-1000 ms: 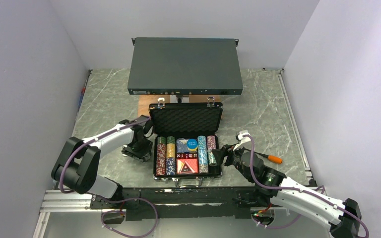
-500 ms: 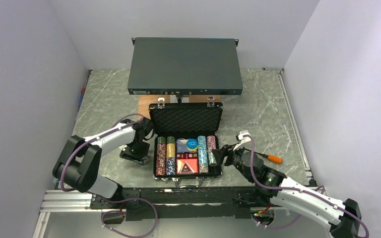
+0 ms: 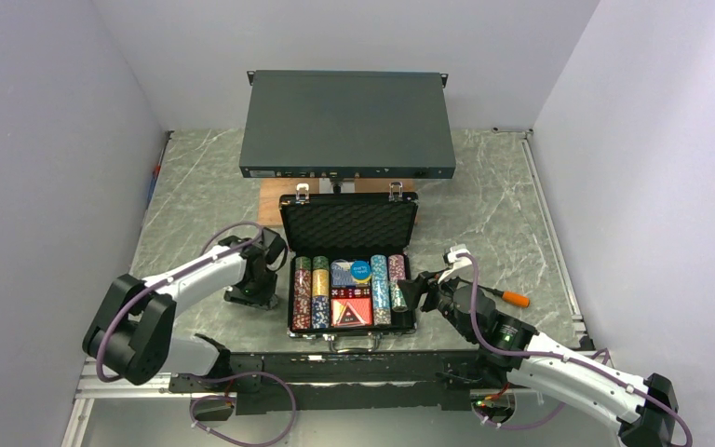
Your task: Pack up texas hold em set
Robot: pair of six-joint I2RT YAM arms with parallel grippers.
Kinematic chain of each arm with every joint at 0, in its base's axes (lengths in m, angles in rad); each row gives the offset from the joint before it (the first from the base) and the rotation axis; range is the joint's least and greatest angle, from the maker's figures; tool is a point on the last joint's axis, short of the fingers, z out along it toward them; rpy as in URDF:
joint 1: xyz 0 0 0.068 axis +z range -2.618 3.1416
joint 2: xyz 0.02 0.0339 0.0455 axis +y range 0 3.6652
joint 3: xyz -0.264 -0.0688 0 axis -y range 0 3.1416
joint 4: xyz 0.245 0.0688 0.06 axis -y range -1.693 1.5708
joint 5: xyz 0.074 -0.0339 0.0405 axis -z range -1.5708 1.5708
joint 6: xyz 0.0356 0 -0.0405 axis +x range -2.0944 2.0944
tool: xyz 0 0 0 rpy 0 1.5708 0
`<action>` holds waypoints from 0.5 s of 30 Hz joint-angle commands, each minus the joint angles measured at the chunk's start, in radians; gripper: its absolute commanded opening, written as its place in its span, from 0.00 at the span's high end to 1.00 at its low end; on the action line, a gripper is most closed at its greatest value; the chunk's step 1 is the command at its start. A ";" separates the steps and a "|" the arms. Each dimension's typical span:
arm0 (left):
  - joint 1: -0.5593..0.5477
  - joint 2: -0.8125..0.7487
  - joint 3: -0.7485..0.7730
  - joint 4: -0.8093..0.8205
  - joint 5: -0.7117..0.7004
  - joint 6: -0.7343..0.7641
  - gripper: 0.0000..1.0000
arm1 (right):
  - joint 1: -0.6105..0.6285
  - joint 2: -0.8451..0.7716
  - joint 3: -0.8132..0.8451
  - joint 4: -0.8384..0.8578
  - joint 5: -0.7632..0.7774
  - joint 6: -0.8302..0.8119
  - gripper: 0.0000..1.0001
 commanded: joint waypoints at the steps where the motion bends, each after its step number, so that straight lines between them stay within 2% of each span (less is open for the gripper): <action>1: -0.007 -0.026 -0.010 -0.069 -0.080 -0.011 0.60 | 0.003 -0.003 0.029 0.036 0.003 -0.014 0.36; 11: -0.003 -0.136 0.058 -0.188 -0.209 0.036 0.60 | 0.004 -0.002 0.030 0.038 0.002 -0.014 0.36; 15: 0.070 -0.168 0.066 -0.164 -0.242 0.162 0.60 | 0.001 -0.003 0.030 0.036 0.002 -0.014 0.36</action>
